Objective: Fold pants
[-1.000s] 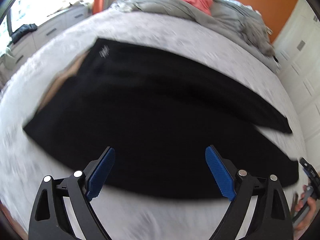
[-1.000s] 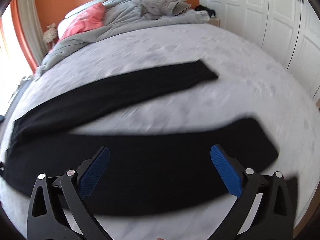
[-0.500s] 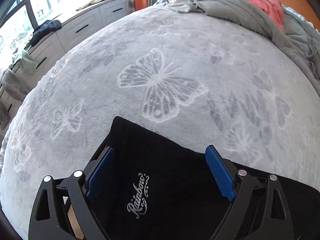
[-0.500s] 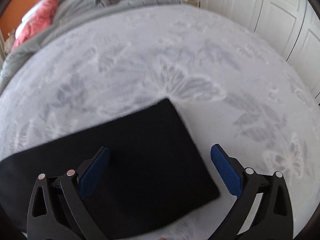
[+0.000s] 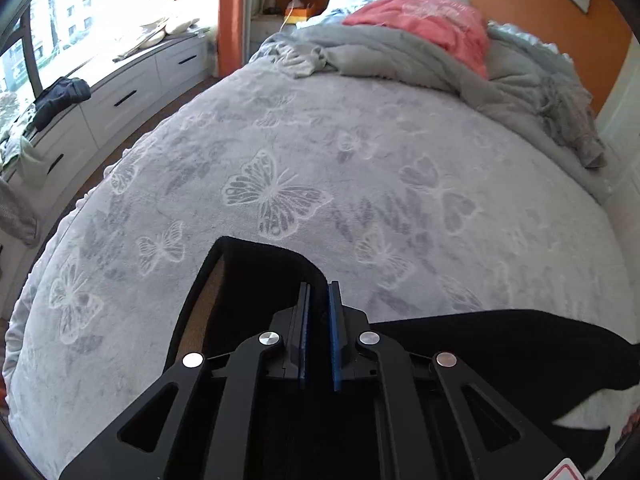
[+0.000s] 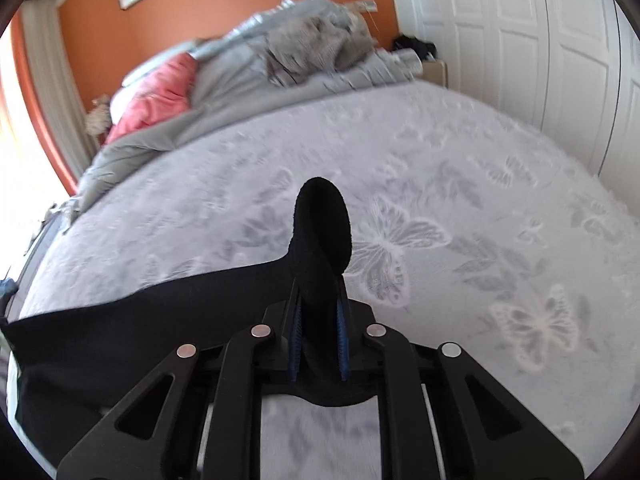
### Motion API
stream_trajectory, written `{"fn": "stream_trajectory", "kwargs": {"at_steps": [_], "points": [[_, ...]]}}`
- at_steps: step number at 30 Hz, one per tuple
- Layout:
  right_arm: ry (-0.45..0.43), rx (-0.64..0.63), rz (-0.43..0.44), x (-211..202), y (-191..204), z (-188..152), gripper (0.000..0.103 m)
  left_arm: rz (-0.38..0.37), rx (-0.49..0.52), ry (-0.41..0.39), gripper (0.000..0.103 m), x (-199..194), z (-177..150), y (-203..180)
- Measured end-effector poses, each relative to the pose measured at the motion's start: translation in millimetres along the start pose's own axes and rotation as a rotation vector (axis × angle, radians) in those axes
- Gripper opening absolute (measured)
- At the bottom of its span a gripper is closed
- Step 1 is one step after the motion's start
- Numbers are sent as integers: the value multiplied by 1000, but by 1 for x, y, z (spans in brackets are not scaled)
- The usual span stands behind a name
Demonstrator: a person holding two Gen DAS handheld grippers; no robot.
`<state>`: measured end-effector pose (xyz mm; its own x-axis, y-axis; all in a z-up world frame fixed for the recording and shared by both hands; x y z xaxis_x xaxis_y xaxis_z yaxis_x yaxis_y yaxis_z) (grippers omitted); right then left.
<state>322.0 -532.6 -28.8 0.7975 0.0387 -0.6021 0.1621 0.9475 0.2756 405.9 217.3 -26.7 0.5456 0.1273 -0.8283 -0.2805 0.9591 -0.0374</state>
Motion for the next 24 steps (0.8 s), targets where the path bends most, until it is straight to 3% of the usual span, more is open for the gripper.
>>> {"fn": "stream_trajectory", "kwargs": {"at_steps": [5,7,11,14,15,16,17,18,19,20,22,24], "points": [[-30,-98,16,-99,9,-39,13,-96,36,-50,6,-92,-64,35],[-1,-115,-10,-117,-3,-65,13,-94,34,-28,6,-103,-96,55],[140,-113,-86,-112,-32,-128,18,-40,5,73,11,-69,-162,90],[227,-136,-204,-102,-44,-169,18,-80,-118,189,13,-37,-195,112],[231,-122,-216,-105,-46,-174,18,-110,-167,192,13,-37,-201,117],[212,-91,-208,-113,-45,-177,23,-142,-212,185,14,-40,-204,122],[182,-73,-200,-123,-40,-177,41,-168,-251,173,22,-45,-205,124],[145,-63,-200,-134,-35,-174,53,-196,-283,154,39,-52,-203,125],[88,-58,-209,-150,-27,-172,73,-213,-309,136,48,-59,-202,126],[45,-65,-217,-163,-19,-172,81,-219,-323,122,58,-63,-200,124],[-5,-91,-211,-182,-2,-171,85,-237,-338,109,61,-66,-197,122],[6,-95,-218,-187,4,-176,86,-244,-391,119,73,-59,-197,124]]}}
Point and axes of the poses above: each gripper's, at about its wrist camera, not at the fingertips, and x roughly the way its jaws point, y to its left, z to its top, the point moved 5 cm from there along x, roughly the way its jaws point, and after that the axes turned 9 degrees about z, right-handed, at the moved point
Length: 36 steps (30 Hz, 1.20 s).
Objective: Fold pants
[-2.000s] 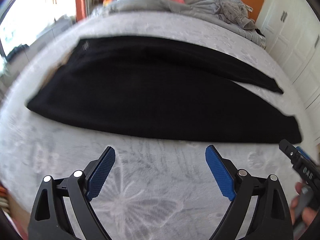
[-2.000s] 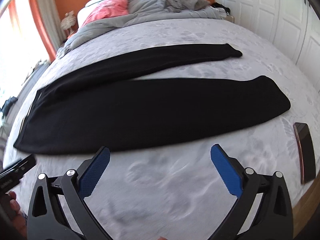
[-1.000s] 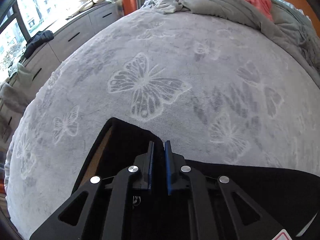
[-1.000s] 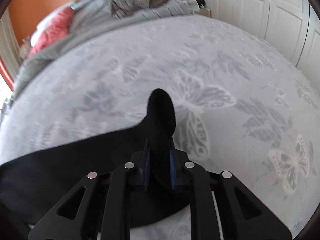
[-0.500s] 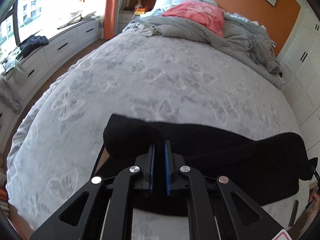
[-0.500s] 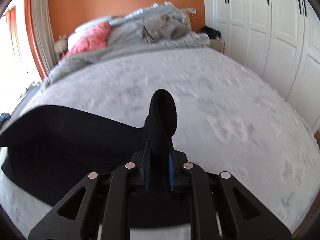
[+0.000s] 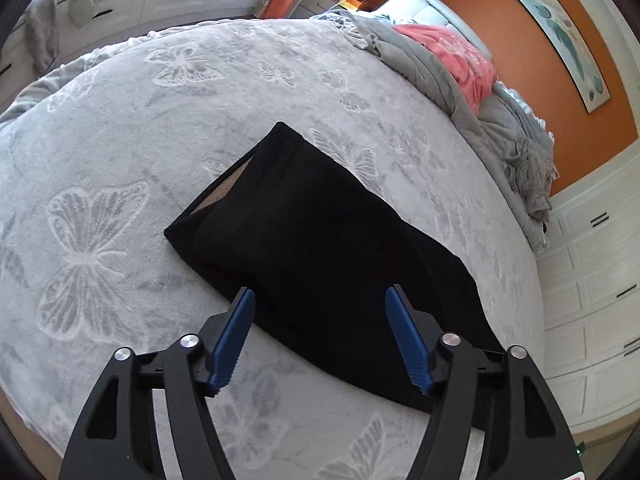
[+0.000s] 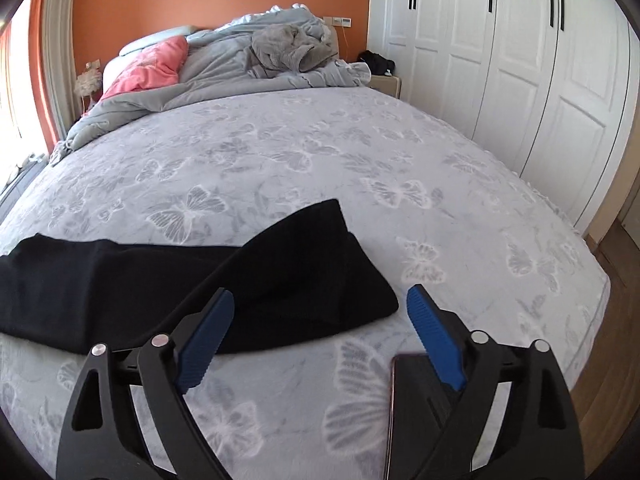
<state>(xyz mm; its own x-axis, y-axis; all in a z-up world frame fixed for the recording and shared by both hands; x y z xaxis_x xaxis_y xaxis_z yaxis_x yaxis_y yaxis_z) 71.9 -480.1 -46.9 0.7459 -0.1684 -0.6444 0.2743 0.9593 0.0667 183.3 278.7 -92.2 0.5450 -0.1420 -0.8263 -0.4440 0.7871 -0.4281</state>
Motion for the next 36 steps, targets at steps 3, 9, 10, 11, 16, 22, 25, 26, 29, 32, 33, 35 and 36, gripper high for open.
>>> {"fn": "stream_trajectory", "kwargs": {"at_steps": [3,9,10,11,16,22,25,26,29,32,33,35,36], "points": [[32,24,11,1,4,-12,86,53,-83,58,68,31,3,8],[69,174,67,10,-16,-26,86,73,-76,99,7,60,12,7],[67,209,88,13,-20,-22,85,54,-72,71,7,50,14,7],[56,243,117,15,-21,-17,85,53,-66,49,7,43,15,9],[101,388,253,65,-5,2,85,161,25,49,7,57,6,7],[148,420,259,118,9,22,7,187,-7,51,7,63,8,6],[-89,436,427,50,-5,52,6,201,31,43,8,56,9,8],[-123,420,435,37,-11,51,6,210,44,45,8,57,8,9],[59,358,289,76,-35,4,10,237,68,47,9,68,4,8],[214,409,248,111,-50,-42,13,260,93,15,10,68,1,8],[172,397,237,103,-49,-41,17,261,97,9,10,67,1,7],[121,381,162,81,-51,-35,54,251,96,4,14,62,1,8],[86,379,152,68,-53,-34,64,235,84,1,16,59,1,10]]}}
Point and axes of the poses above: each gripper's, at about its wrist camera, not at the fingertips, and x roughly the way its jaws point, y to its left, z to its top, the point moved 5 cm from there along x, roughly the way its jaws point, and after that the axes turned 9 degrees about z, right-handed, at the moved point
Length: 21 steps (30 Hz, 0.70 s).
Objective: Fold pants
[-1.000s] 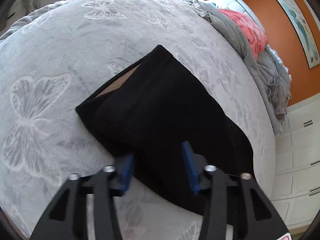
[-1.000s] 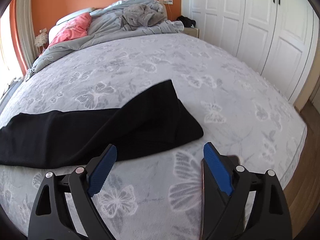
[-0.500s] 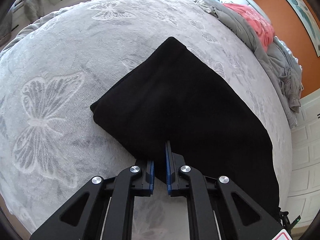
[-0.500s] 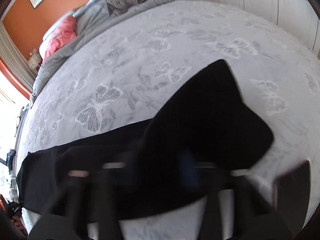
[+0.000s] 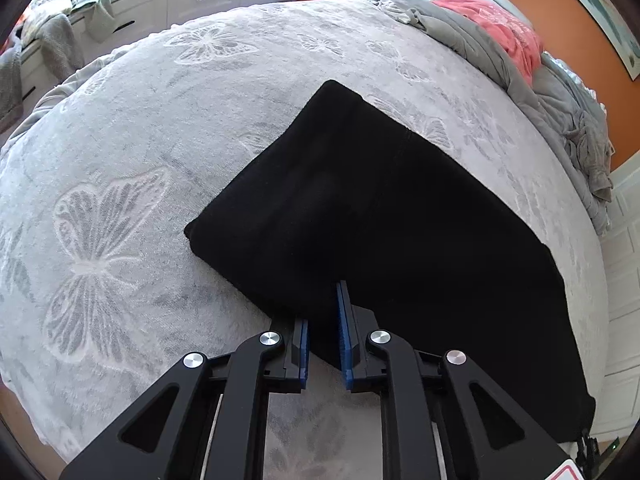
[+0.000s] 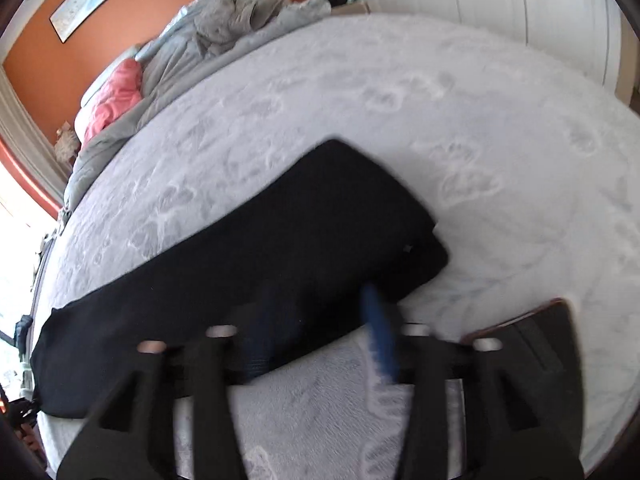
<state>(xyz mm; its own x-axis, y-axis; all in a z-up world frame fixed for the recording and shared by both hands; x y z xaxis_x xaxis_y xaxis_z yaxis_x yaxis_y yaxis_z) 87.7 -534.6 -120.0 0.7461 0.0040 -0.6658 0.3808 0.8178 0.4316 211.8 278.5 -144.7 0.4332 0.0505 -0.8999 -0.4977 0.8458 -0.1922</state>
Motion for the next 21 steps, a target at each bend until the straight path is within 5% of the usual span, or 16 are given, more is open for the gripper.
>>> {"fn": "stream_trajectory", "kwargs": {"at_steps": [7,10,14,17,19,20,21], "points": [[-34,-11,31,-40,15,-19,67,-126,-165,-15,22,-17,-10,30],[4,-114,59,-38,57,-44,67,-179,-232,-59,23,-26,-14,42],[58,-216,94,-24,114,-80,67,-204,-220,0,26,-6,-7,38],[88,-260,126,-17,148,-101,69,-237,-301,31,31,11,5,42],[115,-272,146,-13,164,-114,69,-270,-343,46,28,17,12,46],[122,-276,148,-12,168,-118,69,-264,-347,54,7,19,15,47],[128,-277,147,-11,171,-122,69,-271,-337,52,5,17,18,48]]}}
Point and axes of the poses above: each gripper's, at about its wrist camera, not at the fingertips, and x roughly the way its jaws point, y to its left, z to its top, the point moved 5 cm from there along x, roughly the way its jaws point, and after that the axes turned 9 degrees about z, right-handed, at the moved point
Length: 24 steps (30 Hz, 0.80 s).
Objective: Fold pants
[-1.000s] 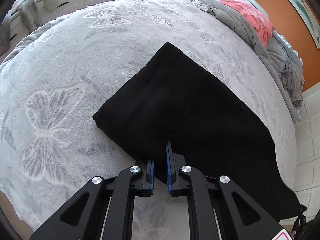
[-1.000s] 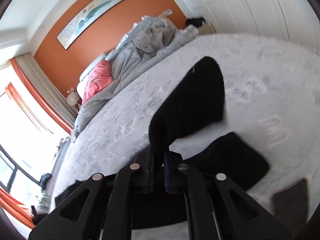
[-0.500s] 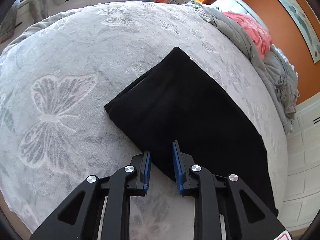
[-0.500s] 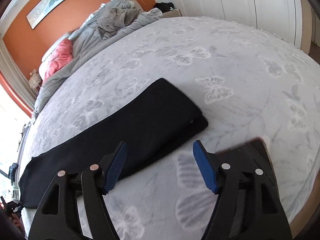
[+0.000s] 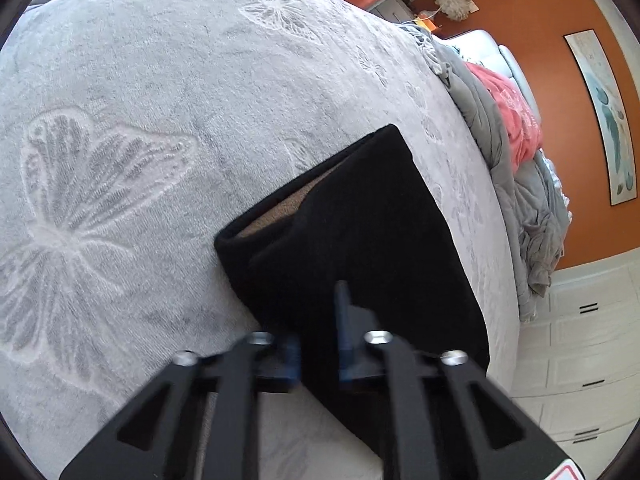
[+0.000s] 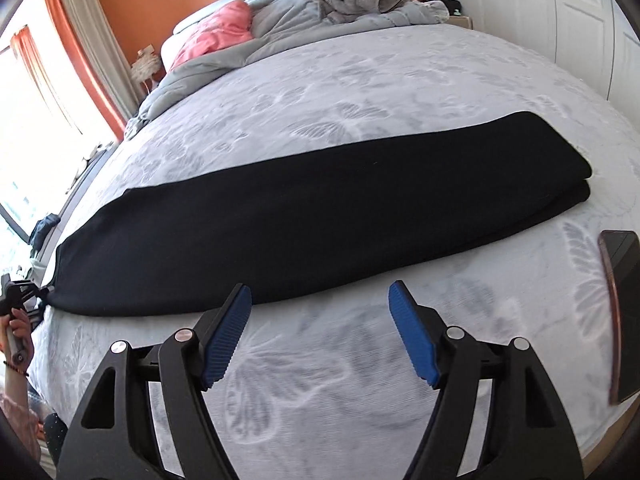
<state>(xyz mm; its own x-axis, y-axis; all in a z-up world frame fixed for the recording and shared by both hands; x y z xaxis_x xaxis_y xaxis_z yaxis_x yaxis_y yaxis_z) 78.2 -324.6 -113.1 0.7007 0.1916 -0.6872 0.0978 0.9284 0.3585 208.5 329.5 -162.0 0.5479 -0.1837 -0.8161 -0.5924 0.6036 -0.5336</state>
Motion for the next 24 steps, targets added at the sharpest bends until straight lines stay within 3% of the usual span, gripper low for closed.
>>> {"fn": "stream_trajectory", "kwargs": {"at_steps": [3,6,7,9,10,12,13,15,19,22,24], "points": [[8,26,27,-3,6,-3,69,-59,45,-42,5,-28,0,-8],[-8,15,-10,-7,5,-4,75,-19,101,-20,8,-29,-9,-10],[-7,14,-21,-5,5,-4,75,8,96,-14,9,-26,-11,-7],[-2,24,-22,-3,3,-7,75,-12,34,-18,13,-32,-17,4],[0,27,-14,-2,4,-8,75,-48,-4,-30,19,-39,-20,9],[2,20,-8,0,7,-11,75,-56,-66,-63,63,-49,-26,22],[6,14,-8,1,8,-14,75,-35,-82,-80,65,-51,-27,28],[20,6,-3,6,11,-17,75,-3,-82,-71,65,-43,-25,30],[33,17,0,10,12,-24,75,-56,-103,-13,65,-16,-15,17],[35,20,-7,9,13,-28,75,-36,-42,-18,62,0,-7,-2],[41,28,-16,10,11,-29,75,9,0,-8,14,8,-4,-7]]}}
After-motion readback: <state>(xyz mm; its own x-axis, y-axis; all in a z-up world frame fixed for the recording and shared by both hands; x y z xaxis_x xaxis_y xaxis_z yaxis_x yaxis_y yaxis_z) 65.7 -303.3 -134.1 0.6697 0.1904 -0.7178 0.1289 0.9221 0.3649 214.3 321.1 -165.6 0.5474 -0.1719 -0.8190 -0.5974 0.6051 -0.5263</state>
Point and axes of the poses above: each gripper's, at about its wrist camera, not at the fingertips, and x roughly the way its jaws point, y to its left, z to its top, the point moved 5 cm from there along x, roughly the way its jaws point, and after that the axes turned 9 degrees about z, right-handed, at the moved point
